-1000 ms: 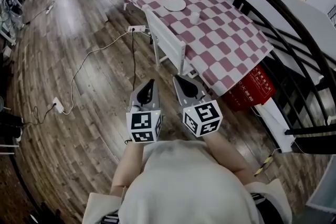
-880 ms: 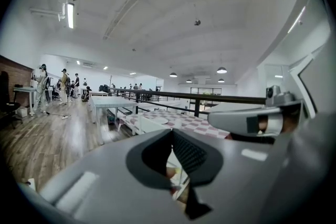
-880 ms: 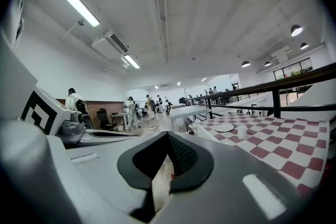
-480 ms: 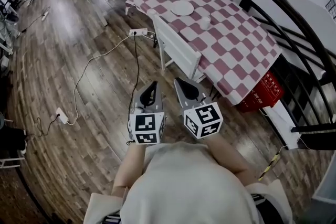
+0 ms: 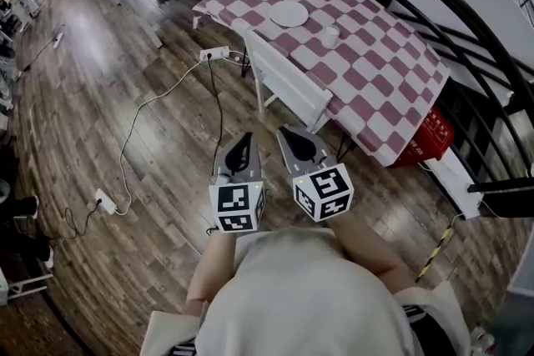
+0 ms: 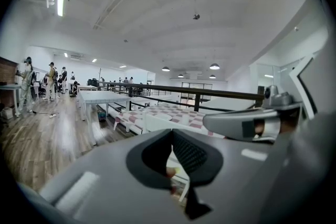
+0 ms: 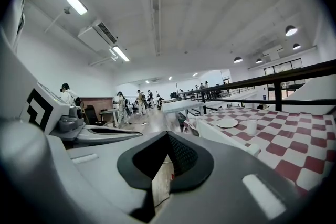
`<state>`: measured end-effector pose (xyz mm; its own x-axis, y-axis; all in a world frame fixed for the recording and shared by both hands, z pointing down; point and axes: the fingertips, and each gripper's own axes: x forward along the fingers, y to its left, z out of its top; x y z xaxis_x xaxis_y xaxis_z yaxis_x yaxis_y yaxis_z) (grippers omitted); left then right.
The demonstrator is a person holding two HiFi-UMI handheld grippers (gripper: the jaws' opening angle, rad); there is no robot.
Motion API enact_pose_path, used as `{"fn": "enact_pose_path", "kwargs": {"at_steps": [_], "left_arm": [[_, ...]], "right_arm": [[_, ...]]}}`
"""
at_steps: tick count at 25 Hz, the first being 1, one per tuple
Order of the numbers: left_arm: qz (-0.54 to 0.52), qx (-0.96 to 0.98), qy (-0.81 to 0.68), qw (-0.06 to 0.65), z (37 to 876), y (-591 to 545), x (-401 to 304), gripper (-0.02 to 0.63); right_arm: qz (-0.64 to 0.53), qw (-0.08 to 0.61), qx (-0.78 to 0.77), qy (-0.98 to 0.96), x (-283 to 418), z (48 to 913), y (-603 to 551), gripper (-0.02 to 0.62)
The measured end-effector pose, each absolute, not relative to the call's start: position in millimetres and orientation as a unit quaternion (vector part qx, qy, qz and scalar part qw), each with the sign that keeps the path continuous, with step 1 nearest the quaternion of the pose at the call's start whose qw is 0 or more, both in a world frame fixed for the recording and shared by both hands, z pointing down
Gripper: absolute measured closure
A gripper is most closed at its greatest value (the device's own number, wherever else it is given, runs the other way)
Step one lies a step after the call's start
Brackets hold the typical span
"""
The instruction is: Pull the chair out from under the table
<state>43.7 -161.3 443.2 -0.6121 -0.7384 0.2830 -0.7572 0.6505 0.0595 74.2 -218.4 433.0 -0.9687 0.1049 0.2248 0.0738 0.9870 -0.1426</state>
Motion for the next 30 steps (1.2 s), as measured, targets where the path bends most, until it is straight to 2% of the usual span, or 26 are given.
{"fn": "enact_pose_path", "kwargs": {"at_steps": [17, 30], "left_arm": [[0.043, 0.497, -0.854, 0.151, 429, -89, -47, 0.595], [0.070, 0.559, -0.810, 0.164, 444, -51, -70, 0.595]], "right_arm": [[0.081, 0.121, 0.039, -0.989, -10, 425, -138, 0.597], [0.087, 0.120, 0.118, -0.982, -19, 427, -97, 0.597]]}}
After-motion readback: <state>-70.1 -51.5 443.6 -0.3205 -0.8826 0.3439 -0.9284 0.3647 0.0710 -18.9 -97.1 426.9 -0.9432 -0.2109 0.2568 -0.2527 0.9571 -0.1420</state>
